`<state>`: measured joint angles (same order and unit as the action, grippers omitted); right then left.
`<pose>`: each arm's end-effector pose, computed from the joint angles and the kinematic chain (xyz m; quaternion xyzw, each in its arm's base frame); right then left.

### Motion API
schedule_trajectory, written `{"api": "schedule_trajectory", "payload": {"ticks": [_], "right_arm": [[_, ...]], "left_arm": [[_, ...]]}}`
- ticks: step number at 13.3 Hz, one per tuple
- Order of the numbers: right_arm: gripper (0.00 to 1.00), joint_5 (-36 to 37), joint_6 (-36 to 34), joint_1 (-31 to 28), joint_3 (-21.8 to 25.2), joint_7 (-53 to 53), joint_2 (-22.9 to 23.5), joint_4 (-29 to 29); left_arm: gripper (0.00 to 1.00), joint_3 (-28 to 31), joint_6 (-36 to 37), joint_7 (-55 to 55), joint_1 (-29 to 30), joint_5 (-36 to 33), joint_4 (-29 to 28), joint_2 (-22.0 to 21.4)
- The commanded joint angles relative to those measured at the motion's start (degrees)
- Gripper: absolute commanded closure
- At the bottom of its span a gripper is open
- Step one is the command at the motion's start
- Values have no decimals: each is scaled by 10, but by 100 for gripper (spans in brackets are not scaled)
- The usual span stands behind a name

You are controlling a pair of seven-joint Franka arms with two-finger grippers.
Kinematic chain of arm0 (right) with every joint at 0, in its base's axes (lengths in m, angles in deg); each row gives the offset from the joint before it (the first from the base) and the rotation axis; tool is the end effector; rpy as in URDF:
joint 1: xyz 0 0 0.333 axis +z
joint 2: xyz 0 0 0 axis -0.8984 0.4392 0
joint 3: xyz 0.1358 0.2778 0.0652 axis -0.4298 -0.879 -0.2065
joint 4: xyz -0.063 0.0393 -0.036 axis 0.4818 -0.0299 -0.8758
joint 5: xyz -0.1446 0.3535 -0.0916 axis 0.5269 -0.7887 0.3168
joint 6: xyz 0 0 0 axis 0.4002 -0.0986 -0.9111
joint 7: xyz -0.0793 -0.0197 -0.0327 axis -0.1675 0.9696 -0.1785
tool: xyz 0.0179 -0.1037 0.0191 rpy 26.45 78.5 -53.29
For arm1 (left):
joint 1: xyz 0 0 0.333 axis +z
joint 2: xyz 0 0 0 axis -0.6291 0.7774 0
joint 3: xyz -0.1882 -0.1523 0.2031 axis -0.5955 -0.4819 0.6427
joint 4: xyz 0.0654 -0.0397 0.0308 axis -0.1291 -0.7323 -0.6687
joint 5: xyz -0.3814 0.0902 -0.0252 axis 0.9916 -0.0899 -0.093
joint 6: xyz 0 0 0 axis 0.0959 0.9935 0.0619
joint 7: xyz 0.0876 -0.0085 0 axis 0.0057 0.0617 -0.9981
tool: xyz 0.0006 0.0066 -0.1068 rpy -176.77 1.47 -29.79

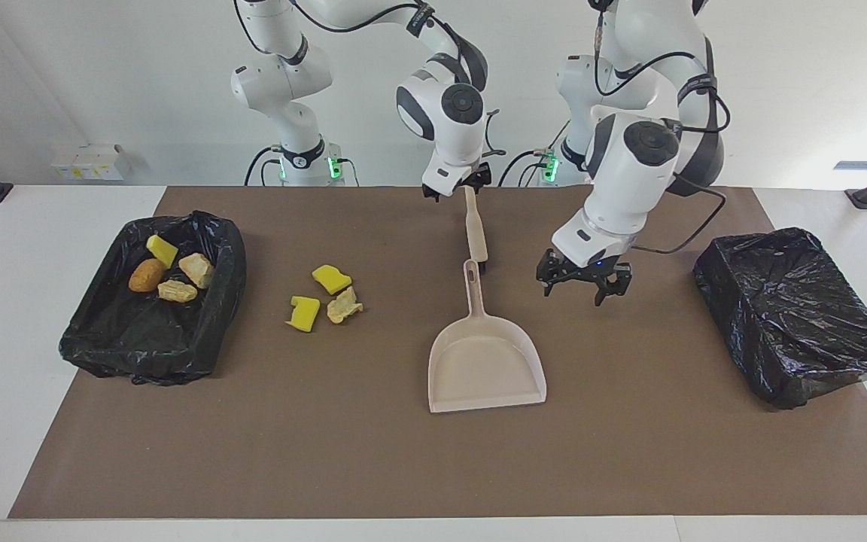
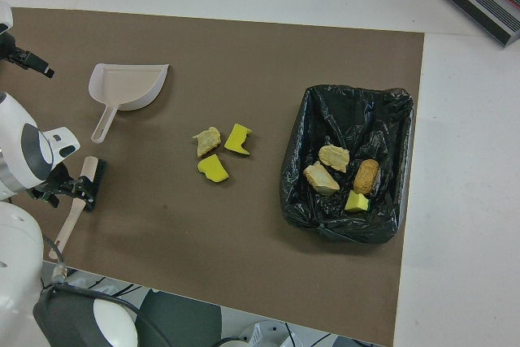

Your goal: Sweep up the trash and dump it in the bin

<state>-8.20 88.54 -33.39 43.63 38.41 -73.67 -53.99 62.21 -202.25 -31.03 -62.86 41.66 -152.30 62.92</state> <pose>0.3294 0.4217 0.3728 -0.9843 -0.0760 0.1572 0.0251 0.5846 -0.2460 0.4525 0.9908 -0.1261 0.0369 0.0315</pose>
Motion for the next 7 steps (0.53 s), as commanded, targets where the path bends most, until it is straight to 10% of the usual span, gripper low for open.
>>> {"api": "schedule_trajectory", "payload": {"ticks": [1, 5, 7], "right_arm": [[0, -16, 34, 41, 3, -76, -29, -53], [0, -36, 110, 78, 3, -115, -27, -96], [21, -36, 113, 78, 3, -115, -25, -95]], "left_arm": [[0, 9, -30, -68, -47, 4, -3, 15], [0, 9, -85, -133, -95, 4, -31, 41], [0, 9, -92, -143, -121, 4, -52, 40]]}}
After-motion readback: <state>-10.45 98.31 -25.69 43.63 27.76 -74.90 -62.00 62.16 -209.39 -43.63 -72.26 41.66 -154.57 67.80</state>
